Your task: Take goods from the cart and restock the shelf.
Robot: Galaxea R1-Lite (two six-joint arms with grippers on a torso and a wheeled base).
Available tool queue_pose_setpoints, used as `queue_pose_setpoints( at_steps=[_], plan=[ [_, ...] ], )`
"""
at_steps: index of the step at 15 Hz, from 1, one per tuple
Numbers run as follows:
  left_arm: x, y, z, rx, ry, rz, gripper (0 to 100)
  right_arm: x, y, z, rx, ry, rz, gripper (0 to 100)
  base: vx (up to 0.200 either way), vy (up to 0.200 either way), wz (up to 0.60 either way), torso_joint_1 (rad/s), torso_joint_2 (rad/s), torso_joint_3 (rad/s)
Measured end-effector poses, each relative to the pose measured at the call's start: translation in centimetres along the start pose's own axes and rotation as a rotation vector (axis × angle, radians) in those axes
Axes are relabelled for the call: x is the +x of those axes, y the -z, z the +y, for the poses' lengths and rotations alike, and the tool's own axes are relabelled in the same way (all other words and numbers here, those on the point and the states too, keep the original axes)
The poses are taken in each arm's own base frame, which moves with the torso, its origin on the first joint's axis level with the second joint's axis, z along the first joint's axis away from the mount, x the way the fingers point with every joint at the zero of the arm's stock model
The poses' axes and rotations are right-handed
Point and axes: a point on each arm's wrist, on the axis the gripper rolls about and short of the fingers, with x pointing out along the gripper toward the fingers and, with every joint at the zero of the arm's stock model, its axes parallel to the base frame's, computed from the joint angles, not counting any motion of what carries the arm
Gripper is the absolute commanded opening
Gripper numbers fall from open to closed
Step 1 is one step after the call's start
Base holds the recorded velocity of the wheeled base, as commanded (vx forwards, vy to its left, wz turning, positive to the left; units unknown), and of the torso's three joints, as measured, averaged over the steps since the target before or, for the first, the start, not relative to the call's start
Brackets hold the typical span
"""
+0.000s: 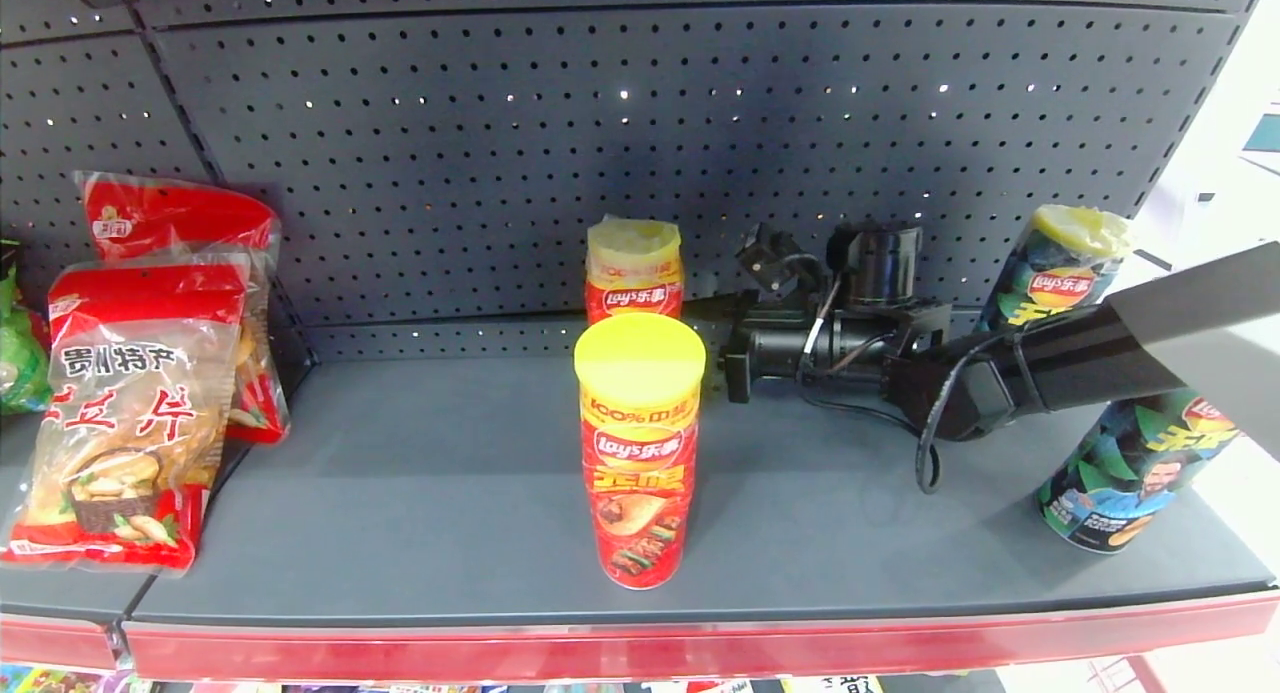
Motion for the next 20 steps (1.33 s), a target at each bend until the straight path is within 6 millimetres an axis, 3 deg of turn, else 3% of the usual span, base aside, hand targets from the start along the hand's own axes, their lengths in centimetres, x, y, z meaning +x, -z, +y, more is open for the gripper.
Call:
queue_pose_setpoints(
  at_steps=[6,11,16,20],
  plan=[
    [0.0,0.0,0.0,0.000,-0.001,0.000,100,1.4,-0.3,2.0,-0.002,-0.059,0.000,100,0.000,0.000,0.00,0.000,0.00,0.000],
    [0.0,0.0,0.0,0.000,-0.001,0.000,100,1.5,-0.1,2.8,0.007,-0.073,0.011,100,0.000,0.000,0.00,0.000,0.00,0.000],
    [0.0,0.0,0.0,0.000,0.000,0.000,100,1.3,0.0,3.0,0.011,-0.074,0.017,100,0.000,0.000,0.00,0.000,0.00,0.000],
    [0.0,0.0,0.0,0.000,-0.001,0.000,100,0.3,0.4,1.7,0.020,-0.032,0.024,100,0.000,0.000,0.00,0.000,0.00,0.000]
  ],
)
